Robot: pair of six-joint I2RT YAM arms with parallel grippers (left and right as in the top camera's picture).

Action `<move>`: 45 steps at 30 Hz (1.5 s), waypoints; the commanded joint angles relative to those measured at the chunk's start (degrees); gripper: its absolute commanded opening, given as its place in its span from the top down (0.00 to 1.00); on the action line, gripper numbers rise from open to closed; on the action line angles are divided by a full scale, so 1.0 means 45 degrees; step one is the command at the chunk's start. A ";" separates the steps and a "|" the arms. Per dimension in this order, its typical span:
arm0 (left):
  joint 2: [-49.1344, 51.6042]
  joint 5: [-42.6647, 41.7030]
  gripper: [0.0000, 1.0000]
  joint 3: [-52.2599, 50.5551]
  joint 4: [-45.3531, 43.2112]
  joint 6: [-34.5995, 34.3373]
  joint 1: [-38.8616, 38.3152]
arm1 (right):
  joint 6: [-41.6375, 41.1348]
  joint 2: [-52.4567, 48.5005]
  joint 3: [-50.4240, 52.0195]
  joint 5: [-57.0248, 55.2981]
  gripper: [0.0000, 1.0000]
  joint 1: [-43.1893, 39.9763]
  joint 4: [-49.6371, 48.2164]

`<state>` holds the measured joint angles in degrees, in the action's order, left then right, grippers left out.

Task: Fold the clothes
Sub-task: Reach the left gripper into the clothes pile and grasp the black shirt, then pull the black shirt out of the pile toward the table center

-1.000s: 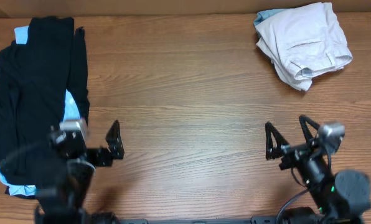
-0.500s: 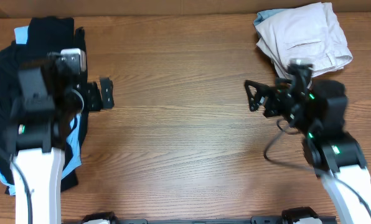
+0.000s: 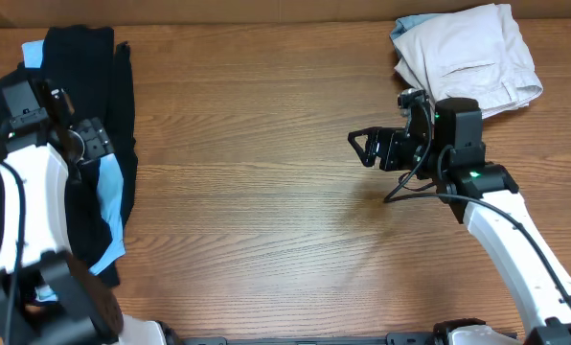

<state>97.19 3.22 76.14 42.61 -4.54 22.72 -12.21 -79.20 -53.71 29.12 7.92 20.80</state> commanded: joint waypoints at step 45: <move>0.3269 -0.2725 0.96 0.3405 0.1127 0.0597 -0.0112 | -0.0418 -0.0126 -0.0486 -0.0039 0.48 -0.0374 -0.0520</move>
<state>111.85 -0.40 83.70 45.28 -1.39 26.76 -13.19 -81.91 -53.71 27.03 7.35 18.92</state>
